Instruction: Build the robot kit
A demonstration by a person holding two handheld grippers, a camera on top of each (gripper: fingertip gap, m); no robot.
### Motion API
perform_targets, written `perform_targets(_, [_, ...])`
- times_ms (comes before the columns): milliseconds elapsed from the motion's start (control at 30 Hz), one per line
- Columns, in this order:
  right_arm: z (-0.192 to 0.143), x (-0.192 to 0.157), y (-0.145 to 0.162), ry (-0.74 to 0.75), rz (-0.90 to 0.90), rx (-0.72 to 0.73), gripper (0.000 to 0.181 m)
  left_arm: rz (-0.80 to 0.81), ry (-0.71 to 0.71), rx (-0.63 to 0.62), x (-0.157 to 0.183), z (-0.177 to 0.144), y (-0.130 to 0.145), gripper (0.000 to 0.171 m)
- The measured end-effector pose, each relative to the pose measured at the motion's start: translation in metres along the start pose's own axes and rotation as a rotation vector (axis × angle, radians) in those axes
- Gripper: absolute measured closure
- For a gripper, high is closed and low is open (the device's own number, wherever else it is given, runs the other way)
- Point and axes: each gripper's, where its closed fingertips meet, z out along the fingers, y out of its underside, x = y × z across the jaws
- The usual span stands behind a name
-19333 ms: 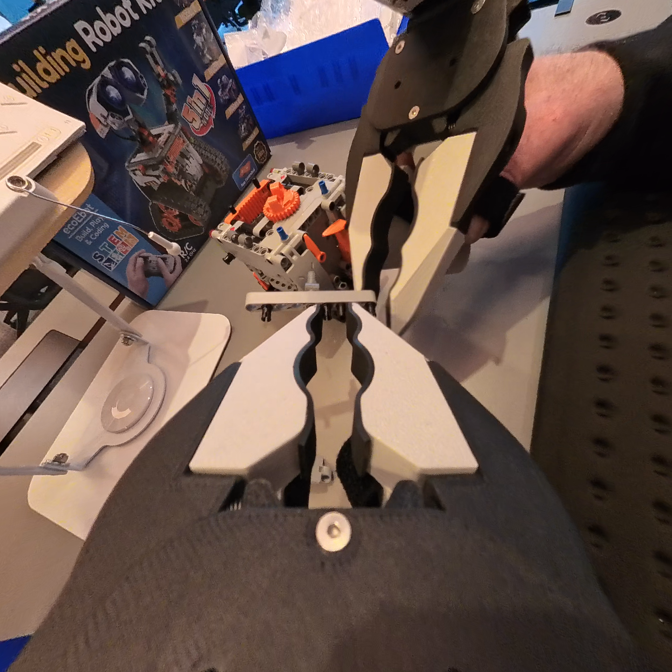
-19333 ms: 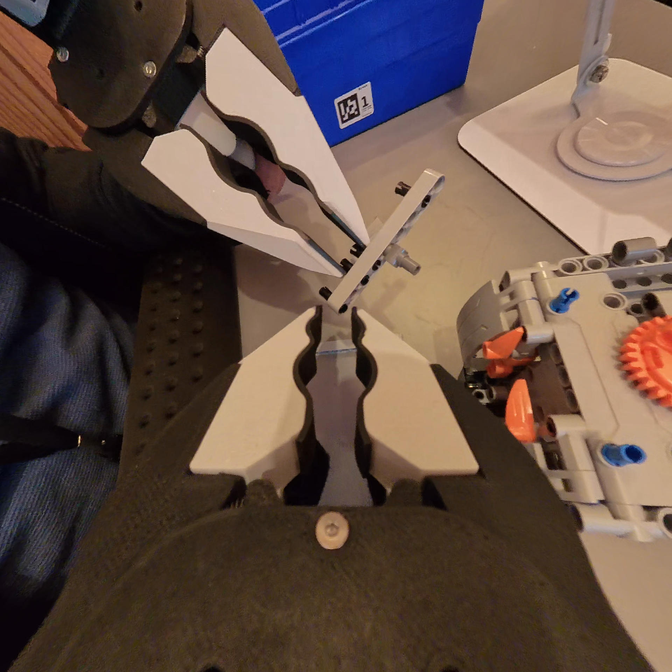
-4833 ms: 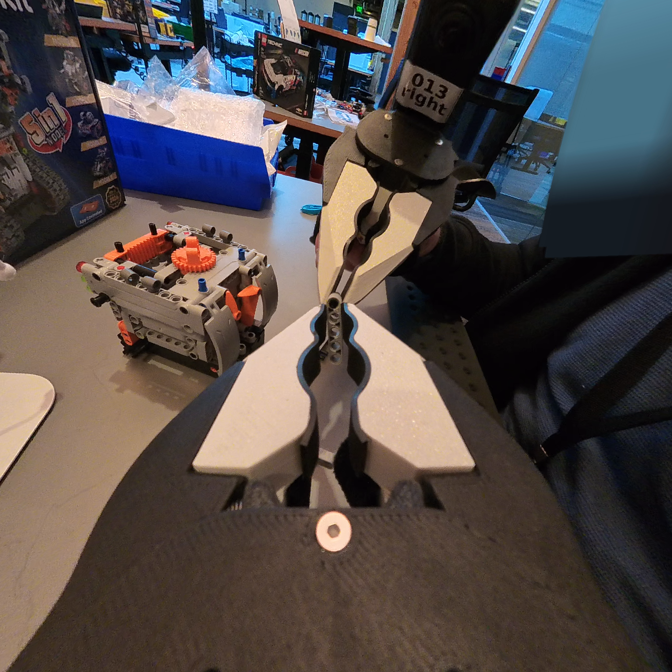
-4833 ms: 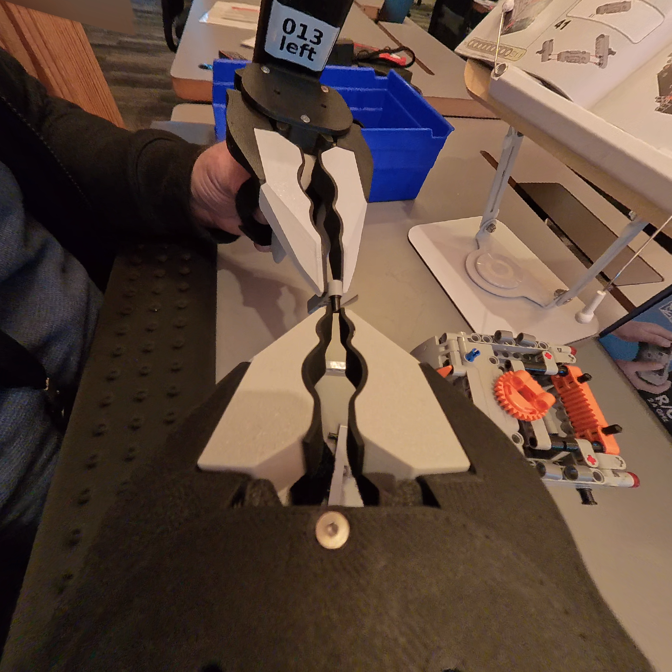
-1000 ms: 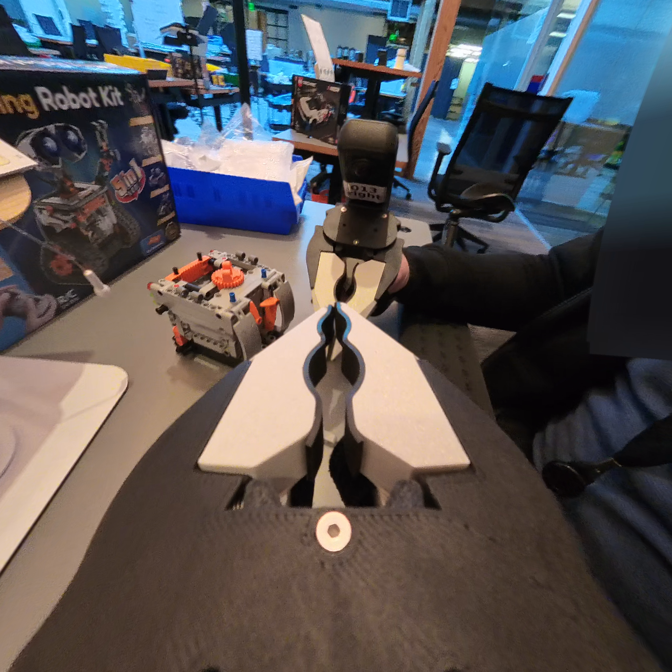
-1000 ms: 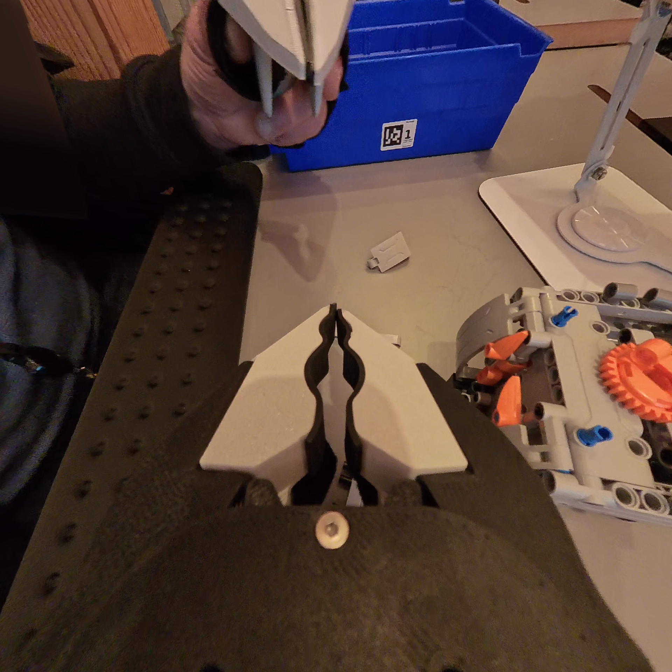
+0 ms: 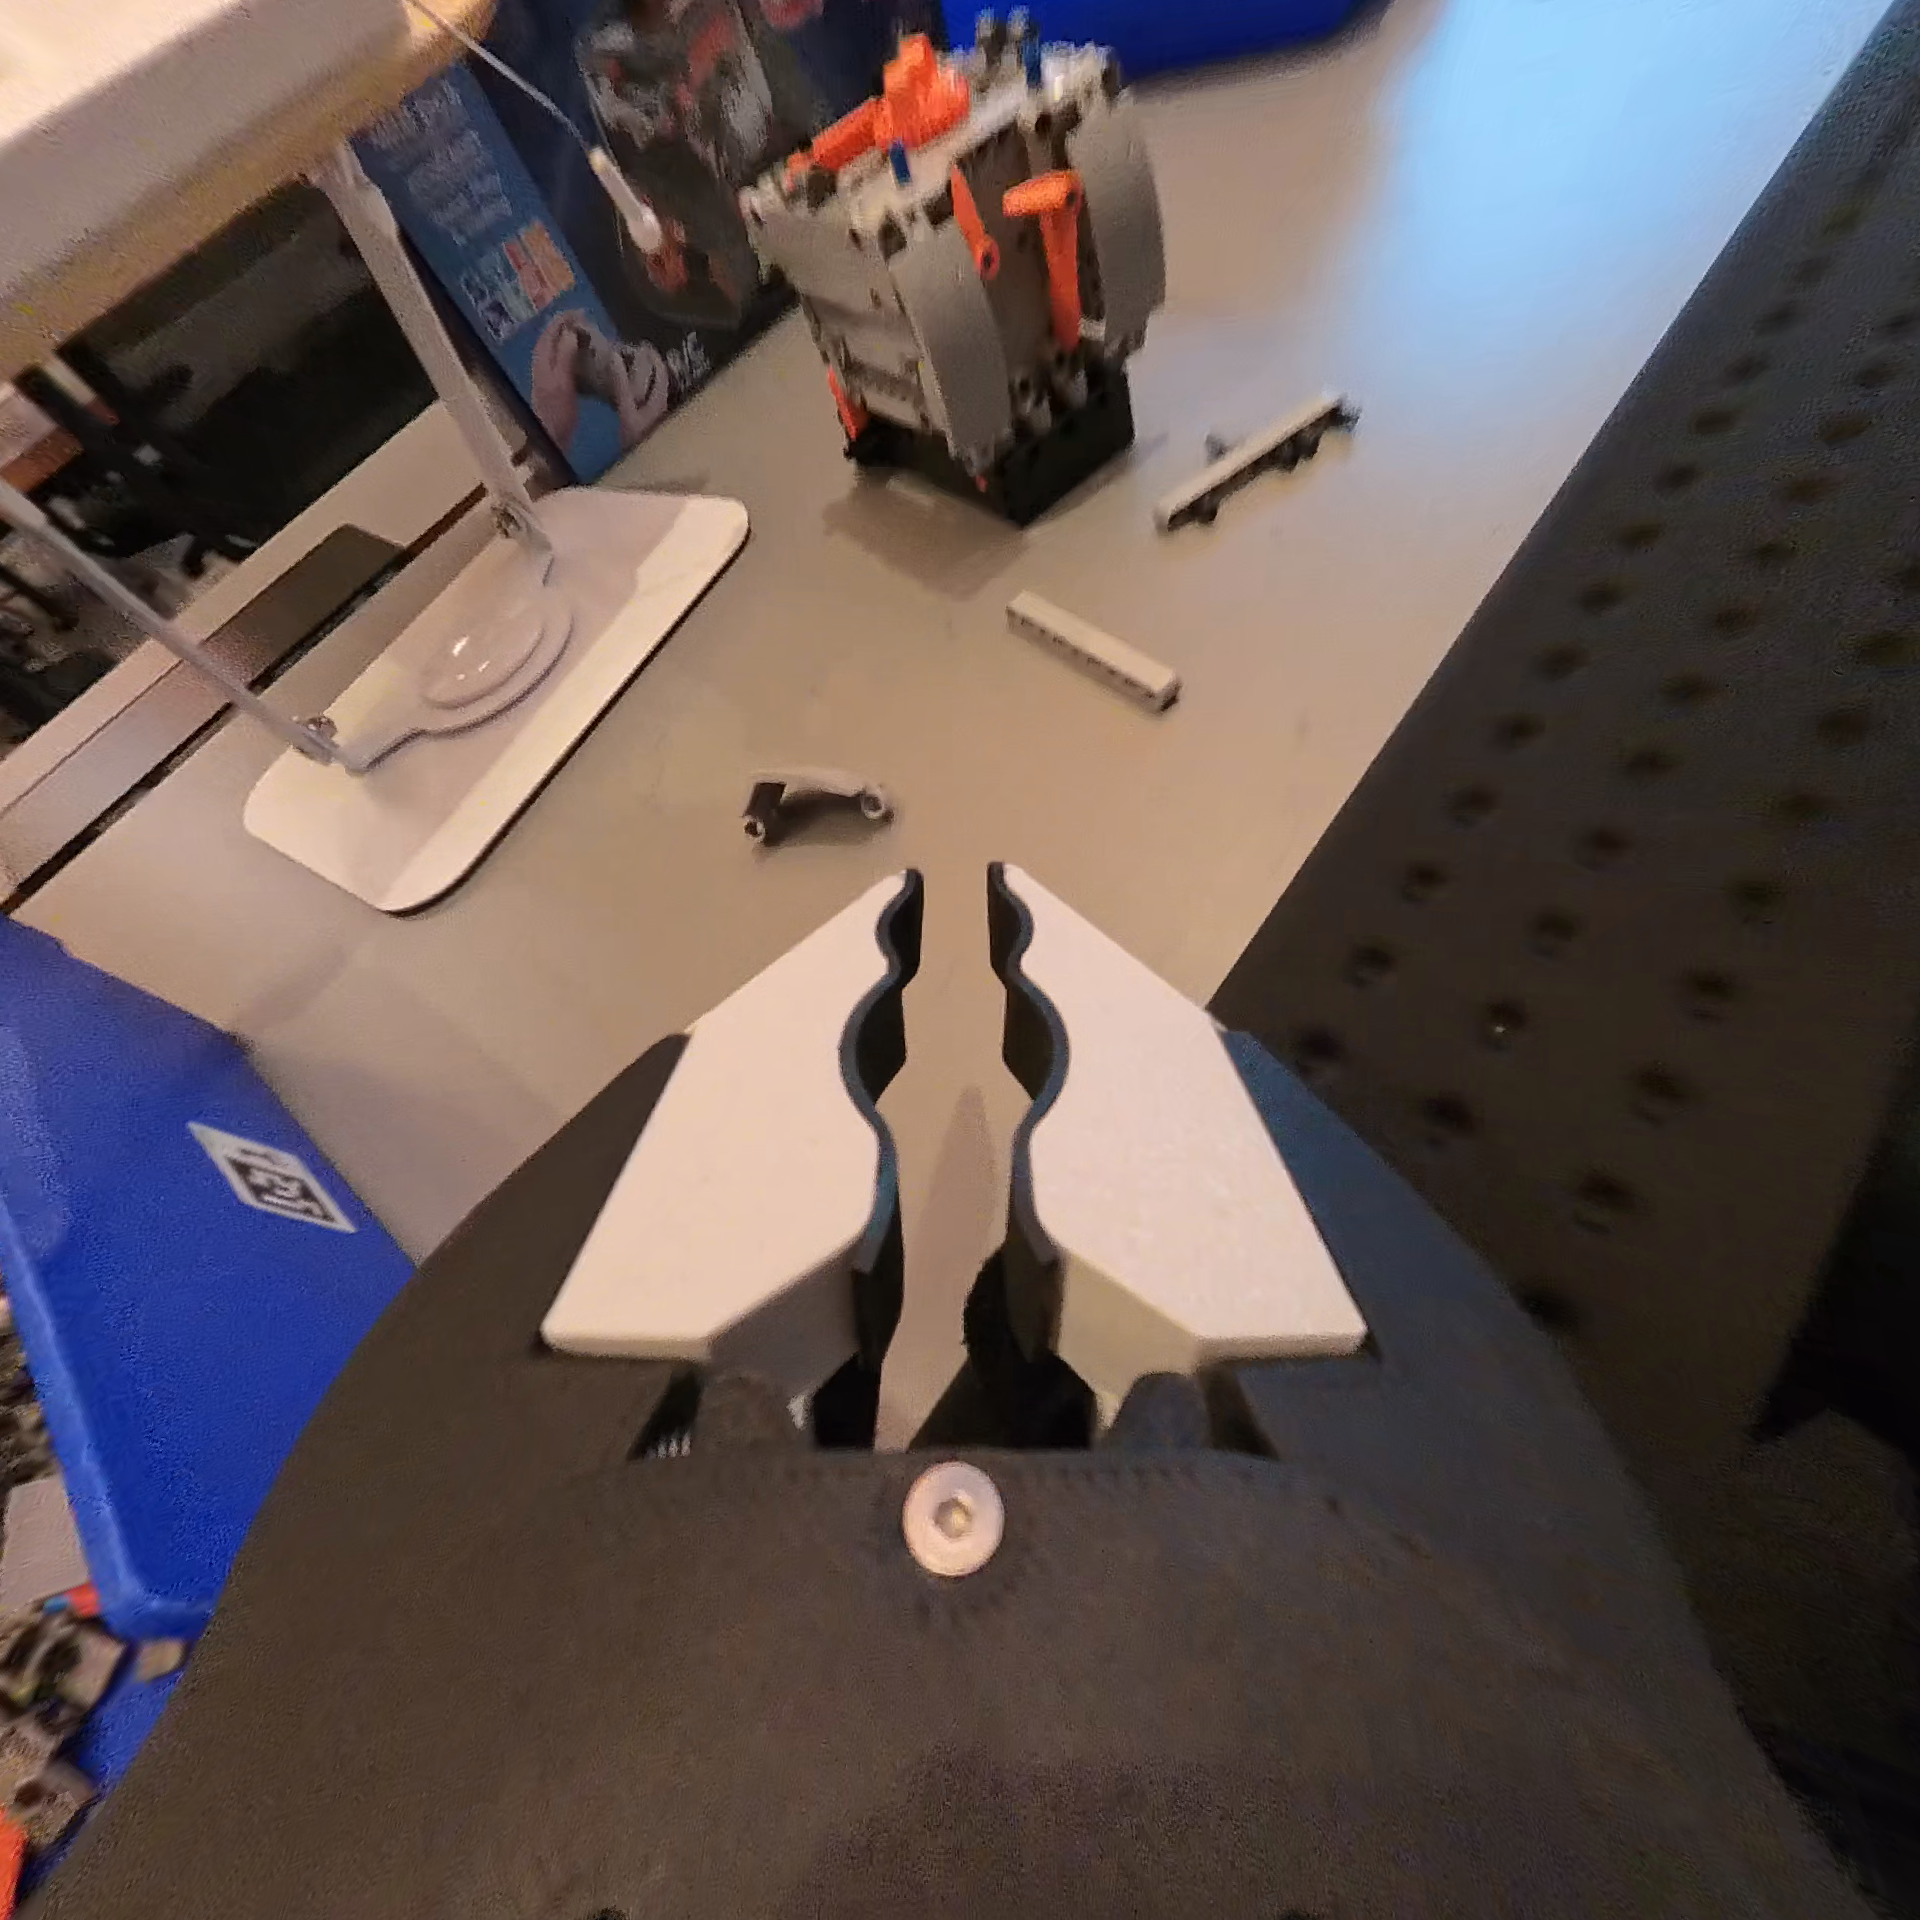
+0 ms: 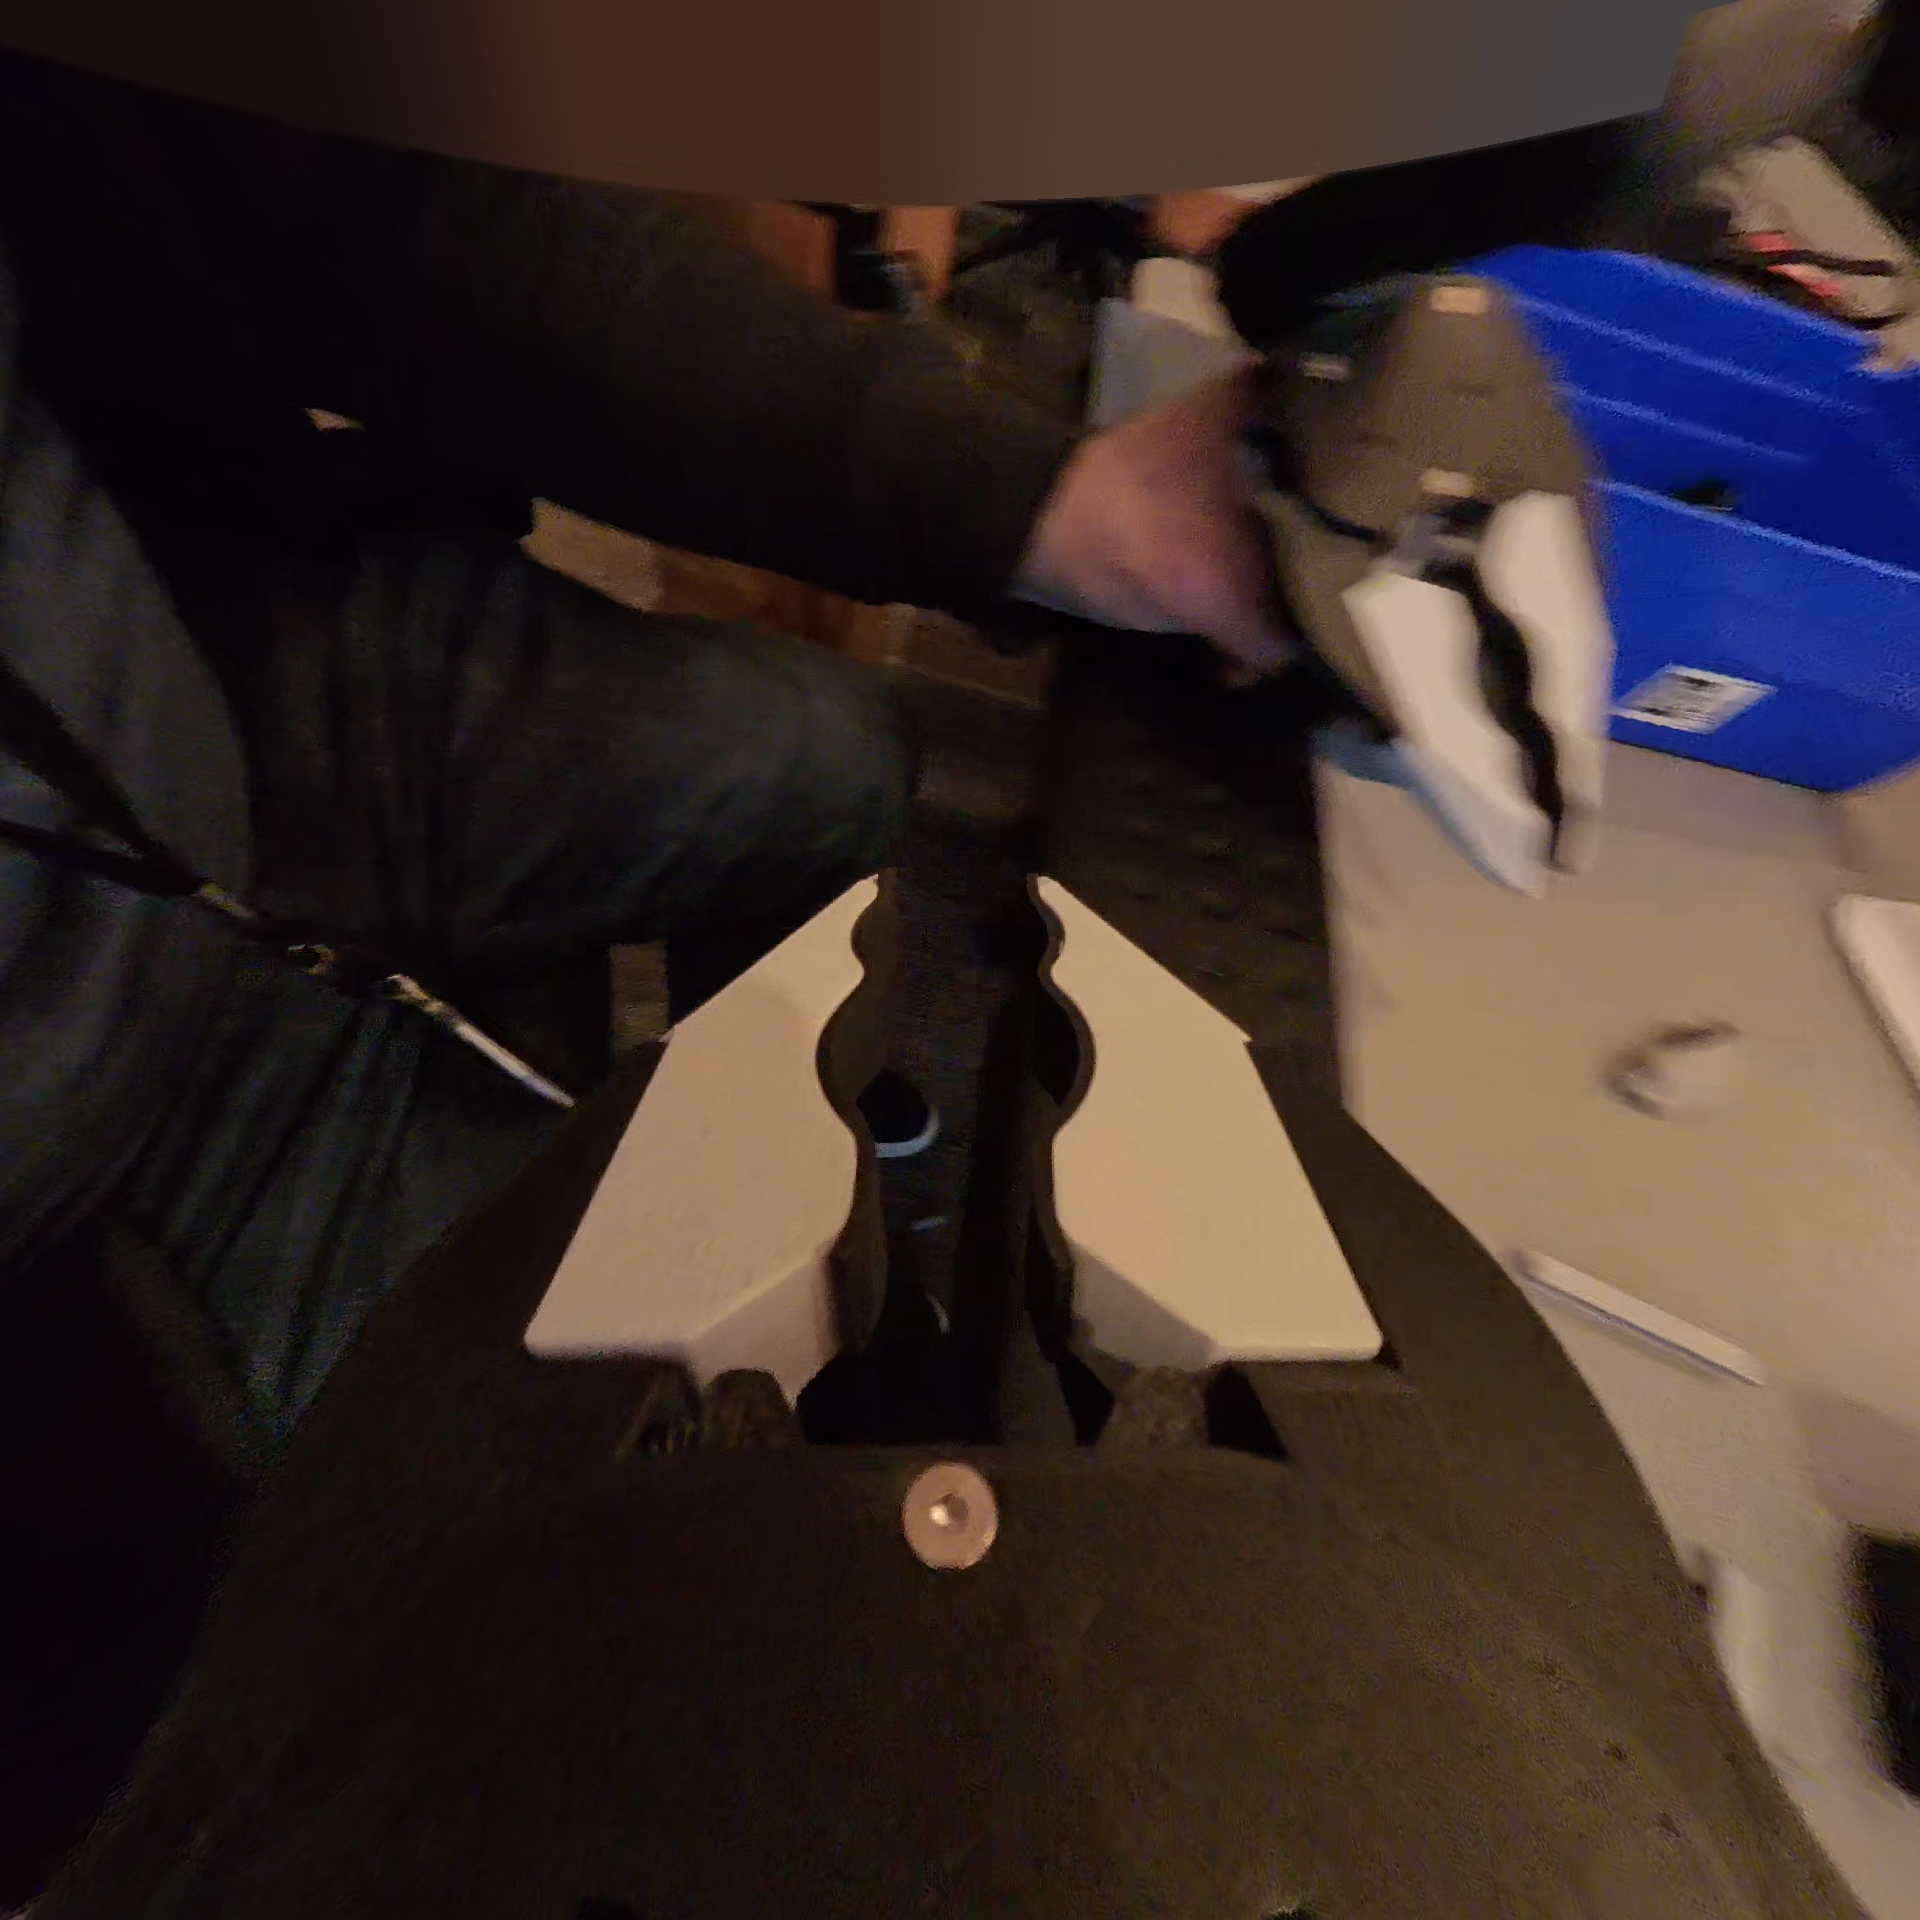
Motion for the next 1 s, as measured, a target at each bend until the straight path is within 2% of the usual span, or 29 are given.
perform_targets(67, [0.030,-0.037,0.007,-0.034,-0.010,-0.014,0.162,0.034,-0.026,-0.013,0.000,0.002,0.001,0.163])
perform_targets(100, [0.046,-0.048,0.021,-0.017,-0.022,-0.052,0.160,0.028,-0.029,0.008,-0.001,0.000,-0.001,0.164])
perform_targets(167, [0.077,-0.056,0.052,0.055,-0.037,-0.123,0.157,-0.020,-0.023,0.038,-0.005,-0.002,-0.005,0.159])
perform_targets(267, [0.127,-0.058,0.110,0.157,-0.027,-0.188,0.162,-0.047,-0.014,0.030,-0.007,0.000,-0.003,0.157])
perform_targets(333, [0.161,-0.067,0.150,0.100,0.055,-0.194,0.158,-0.039,-0.011,0.000,-0.005,0.003,0.001,0.155])
perform_targets(367, [0.178,-0.065,0.176,0.089,0.106,-0.211,0.162,-0.030,-0.014,-0.009,-0.005,0.004,0.002,0.155])
perform_targets(400, [0.194,-0.060,0.203,0.081,0.172,-0.202,0.176,-0.023,-0.017,-0.018,-0.004,0.005,0.003,0.155])
perform_targets(467, [0.225,-0.042,0.256,0.029,0.410,-0.152,0.150,-0.020,-0.019,-0.029,-0.004,0.006,0.004,0.154])
perform_targets(500, [0.242,-0.035,0.289,0.010,0.495,-0.170,0.154,-0.029,-0.015,-0.030,-0.005,0.006,0.005,0.154])
perform_targets(633, [0.319,-0.019,0.426,0.066,0.697,-0.267,0.151,-0.067,-0.004,-0.001,-0.007,0.004,0.001,0.154])
perform_targets(700, [0.356,-0.024,0.485,0.087,0.710,-0.368,0.153,-0.082,0.021,-0.009,-0.006,0.005,0.003,0.154])
perform_targets(800, [0.402,-0.034,0.559,0.108,0.814,-0.480,0.152,-0.158,0.058,-0.004,-0.009,0.006,0.003,0.153])
perform_targets(900, [0.426,-0.045,0.620,0.154,0.872,-0.606,0.150,-0.214,0.071,0.037,-0.013,0.001,-0.001,0.152])
perform_targets(1000, [0.441,-0.045,0.649,0.196,0.946,-0.629,0.148,-0.196,0.055,0.051,-0.013,-0.001,-0.003,0.154])
